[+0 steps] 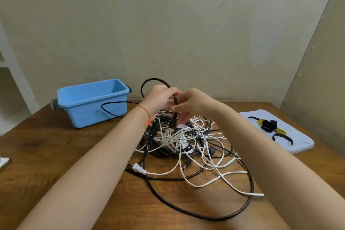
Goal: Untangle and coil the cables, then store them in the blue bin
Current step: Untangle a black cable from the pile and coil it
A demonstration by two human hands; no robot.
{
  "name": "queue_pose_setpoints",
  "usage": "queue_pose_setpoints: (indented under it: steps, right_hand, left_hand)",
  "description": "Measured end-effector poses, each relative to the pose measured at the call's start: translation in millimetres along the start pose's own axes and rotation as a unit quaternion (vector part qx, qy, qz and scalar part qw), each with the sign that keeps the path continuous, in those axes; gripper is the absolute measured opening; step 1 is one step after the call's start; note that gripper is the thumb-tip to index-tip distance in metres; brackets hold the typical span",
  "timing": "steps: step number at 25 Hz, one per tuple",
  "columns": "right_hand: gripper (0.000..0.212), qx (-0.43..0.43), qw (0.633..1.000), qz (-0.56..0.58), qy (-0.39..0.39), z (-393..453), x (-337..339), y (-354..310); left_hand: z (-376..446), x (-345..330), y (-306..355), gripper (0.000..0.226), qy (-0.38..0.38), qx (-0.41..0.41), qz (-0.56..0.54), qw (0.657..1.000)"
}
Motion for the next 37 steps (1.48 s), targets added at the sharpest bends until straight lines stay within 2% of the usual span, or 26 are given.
queue_pose_setpoints:
  steps: [2, 4, 5, 6, 7, 8, 9, 11, 12, 13, 14, 15, 17, 19, 21, 22, 23, 25, 27, 29, 31, 33, 35, 37]
  right_hand:
    - [0.012, -0.017, 0.997, -0.081, 0.013, 3.5, 5.8, 0.4]
    - [0.018, 0.000, 0.971, -0.199, 0.136, 9.8, 22.3, -3.0]
    - [0.029, 0.035, 0.948, -0.230, 0.216, 11.5, 29.5, -8.5]
    - [0.045, 0.089, 0.931, -0.239, 0.259, 12.1, 30.5, -15.2]
    - [0.059, 0.148, 0.922, -0.247, 0.258, 13.3, 26.1, -20.9]
    - [0.065, 0.197, 0.915, -0.256, 0.241, 16.7, 20.5, -25.4]
    - [0.058, 0.231, 0.912, -0.249, 0.230, 21.9, 16.7, -28.0]
    - [0.020, 0.239, 0.914, -0.195, 0.264, 25.9, 16.7, -31.4]
    - [0.013, 0.213, 0.917, -0.177, 0.286, 28.2, 21.0, -29.1]
    - [0.020, 0.174, 0.921, -0.177, 0.299, 30.3, 26.3, -23.4]
    - [0.027, 0.126, 0.926, -0.190, 0.302, 32.2, 32.0, -13.6]
    - [0.030, 0.083, 0.928, -0.199, 0.304, 32.5, 39.5, 0.3]
    - [0.029, 0.029, 0.931, -0.188, 0.311, 25.5, 55.5, 29.3]
    - [0.022, 0.020, 0.943, -0.096, 0.319, 14.5, 67.6, 51.8]
    - [0.017, 0.030, 0.946, 0.074, 0.314, 7.7, 70.7, 63.6]
    - [0.017, 0.031, 0.940, 0.110, 0.320, 7.5, 69.9, 64.1]
    - [0.016, 0.026, 0.938, 0.090, 0.334, 9.9, 69.2, 62.4]
    - [0.012, -0.006, 0.932, -0.095, 0.349, 18.2, 71.3, 53.1]
    - [0.011, -0.027, 0.894, -0.327, 0.307, 21.0, 65.1, 31.9]
    - [0.015, -0.007, 0.871, -0.428, 0.242, 22.6, 53.0, 7.9]
    - [0.017, 0.048, 0.886, -0.433, 0.159, 21.0, 35.9, -14.3]
    - [0.016, 0.090, 0.915, -0.388, 0.065, 17.8, 24.7, -24.7]
    - [0.011, 0.095, 0.943, -0.318, 0.020, 11.4, 26.1, -21.3]
    - [0.015, 0.086, 0.969, -0.232, 0.020, 8.5, 31.0, -11.4]
  left_hand:
    - [-2.2, 3.5, 1.3, 0.015, 0.018, 0.010, 0.059, 0.998]
    - [-4.7, 13.7, 0.3, 0.019, -0.026, 0.012, 0.122, 0.992]
    - [-7.2, 16.9, 1.4, 0.021, -0.067, 0.009, 0.155, 0.986]
    - [-10.6, 17.8, 4.6, 0.023, -0.110, 0.002, 0.170, 0.979]
    - [-14.8, 17.0, 9.3, 0.026, -0.147, -0.008, 0.172, 0.974]
    - [-19.0, 15.4, 14.4, 0.028, -0.170, -0.020, 0.165, 0.971]
    - [-21.8, 14.8, 18.5, 0.028, -0.174, -0.034, 0.156, 0.972]
    - [-21.0, 21.5, 23.0, 0.030, -0.117, -0.072, 0.120, 0.983]
    - [-19.2, 28.6, 23.3, 0.034, -0.070, -0.086, 0.059, 0.992]
    - [-17.1, 38.8, 22.1, 0.040, -0.022, -0.089, -0.043, 0.995]
    - [-14.8, 50.8, 20.4, 0.047, 0.018, -0.079, -0.174, 0.981]
    - [-12.2, 63.7, 17.6, 0.054, 0.056, -0.063, -0.295, 0.952]
    - [-7.6, 93.3, 7.8, 0.059, 0.148, -0.049, -0.439, 0.885]
    - [-5.4, 115.8, -6.3, 0.051, 0.224, -0.043, -0.486, 0.843]
    - [-0.9, 120.2, -14.1, 0.040, 0.248, -0.047, -0.485, 0.837]
    - [2.5, 116.2, -14.2, 0.036, 0.249, -0.053, -0.473, 0.843]
    - [5.5, 109.6, -11.2, 0.033, 0.250, -0.061, -0.446, 0.857]
    - [9.8, 94.4, 2.2, 0.029, 0.245, -0.110, -0.325, 0.907]
    - [11.0, 76.2, 20.8, 0.027, 0.211, -0.180, -0.116, 0.954]
    - [11.4, 55.0, 32.7, 0.024, 0.143, -0.232, 0.111, 0.956]
    - [11.3, 34.7, 32.2, 0.023, 0.047, -0.243, 0.294, 0.923]
    - [9.8, 22.8, 21.5, 0.020, -0.033, -0.208, 0.424, 0.881]
    - [6.2, 20.3, 10.3, 0.024, -0.078, -0.179, 0.483, 0.853]
    - [1.0, 18.8, 6.1, 0.024, -0.104, -0.143, 0.478, 0.860]
Point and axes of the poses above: each hand's wrist, its own z-axis towards the middle knuckle, its own x-axis out of the back of the hand, y = z × x, the point moved 4 cm from there along z, towards the middle knuckle, and after that the axes turned 1 degree about -y, right-handed, at the moved point
